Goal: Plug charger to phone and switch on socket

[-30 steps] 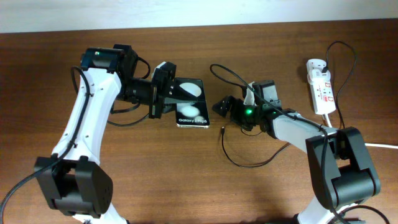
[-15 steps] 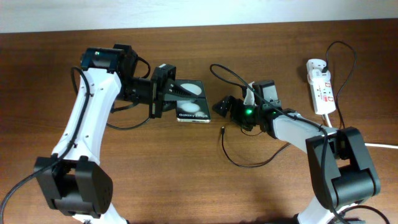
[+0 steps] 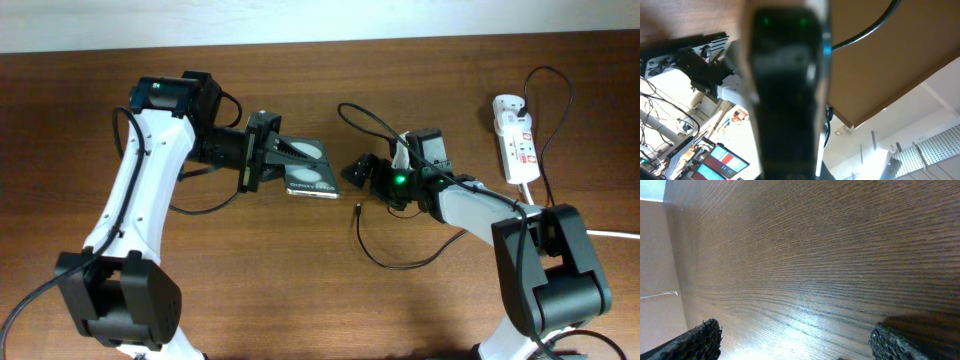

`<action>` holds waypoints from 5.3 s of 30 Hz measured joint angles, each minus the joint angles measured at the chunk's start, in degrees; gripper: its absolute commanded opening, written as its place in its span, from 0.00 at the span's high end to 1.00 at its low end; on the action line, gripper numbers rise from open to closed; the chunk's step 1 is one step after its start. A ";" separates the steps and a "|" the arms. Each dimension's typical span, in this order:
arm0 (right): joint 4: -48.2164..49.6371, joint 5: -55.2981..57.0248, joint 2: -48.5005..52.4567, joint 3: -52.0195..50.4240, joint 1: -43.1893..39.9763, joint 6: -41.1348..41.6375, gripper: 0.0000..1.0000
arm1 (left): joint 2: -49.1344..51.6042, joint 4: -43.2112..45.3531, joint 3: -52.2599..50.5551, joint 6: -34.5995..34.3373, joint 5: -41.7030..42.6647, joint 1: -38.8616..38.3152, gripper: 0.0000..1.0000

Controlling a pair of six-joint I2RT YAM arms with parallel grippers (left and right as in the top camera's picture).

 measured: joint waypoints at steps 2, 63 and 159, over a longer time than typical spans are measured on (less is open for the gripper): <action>0.00 0.00 0.00 0.00 0.00 0.00 0.01 | -0.02 0.02 0.00 0.02 -0.02 0.00 1.00; 0.00 0.09 0.00 0.00 0.00 0.00 0.01 | -0.02 -1.51 0.00 -10.91 -6.60 -9.16 1.00; 0.00 0.79 -0.04 0.11 0.00 -0.07 0.01 | 16.87 33.40 -4.81 11.87 -59.89 -3.76 1.00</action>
